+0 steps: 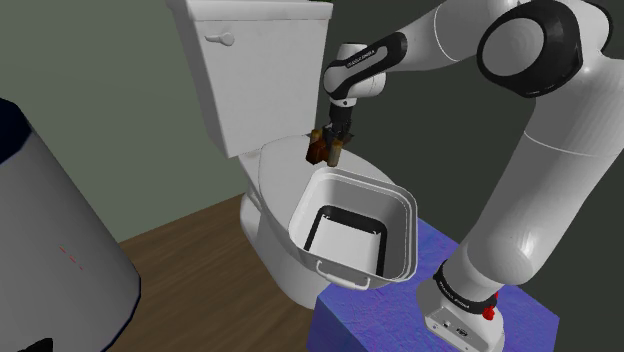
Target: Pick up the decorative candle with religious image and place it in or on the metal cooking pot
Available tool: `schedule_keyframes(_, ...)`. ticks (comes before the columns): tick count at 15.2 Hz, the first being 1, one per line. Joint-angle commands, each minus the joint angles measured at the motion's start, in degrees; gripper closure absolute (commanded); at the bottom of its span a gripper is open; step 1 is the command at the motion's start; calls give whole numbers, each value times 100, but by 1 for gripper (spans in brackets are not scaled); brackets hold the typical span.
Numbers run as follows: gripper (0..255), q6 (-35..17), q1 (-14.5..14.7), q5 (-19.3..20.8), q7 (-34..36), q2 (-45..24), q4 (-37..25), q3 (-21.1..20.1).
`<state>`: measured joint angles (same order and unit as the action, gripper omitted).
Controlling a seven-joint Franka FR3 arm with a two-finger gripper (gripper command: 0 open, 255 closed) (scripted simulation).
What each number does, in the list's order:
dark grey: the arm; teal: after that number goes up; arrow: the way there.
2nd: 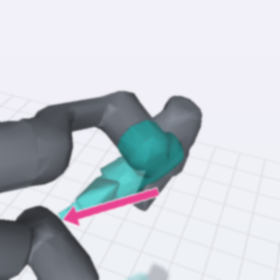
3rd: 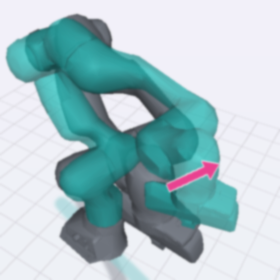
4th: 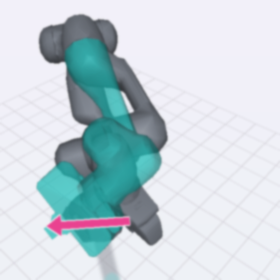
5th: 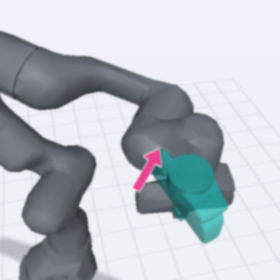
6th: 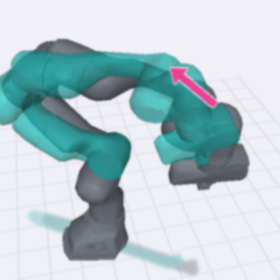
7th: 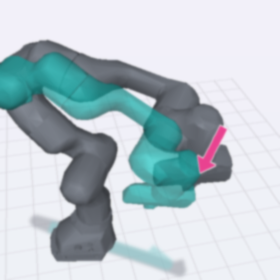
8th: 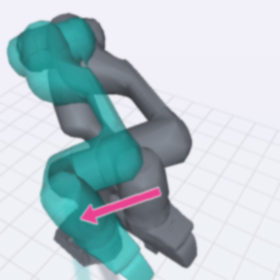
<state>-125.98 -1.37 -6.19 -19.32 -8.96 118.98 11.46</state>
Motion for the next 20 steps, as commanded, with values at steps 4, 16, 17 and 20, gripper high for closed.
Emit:
schedule_keyframes(4, 255, -2, 0, 0, 0, -2, 0, 0)
schedule_keyframes(16, 255, 562, 12, 104, 93, 292, -281, 17)
schedule_keyframes(17, 255, 634, 13, 115, 104, 324, -322, 18)
schedule_keyframes(20, 255, 849, 16, 145, 133, 412, -452, 21)
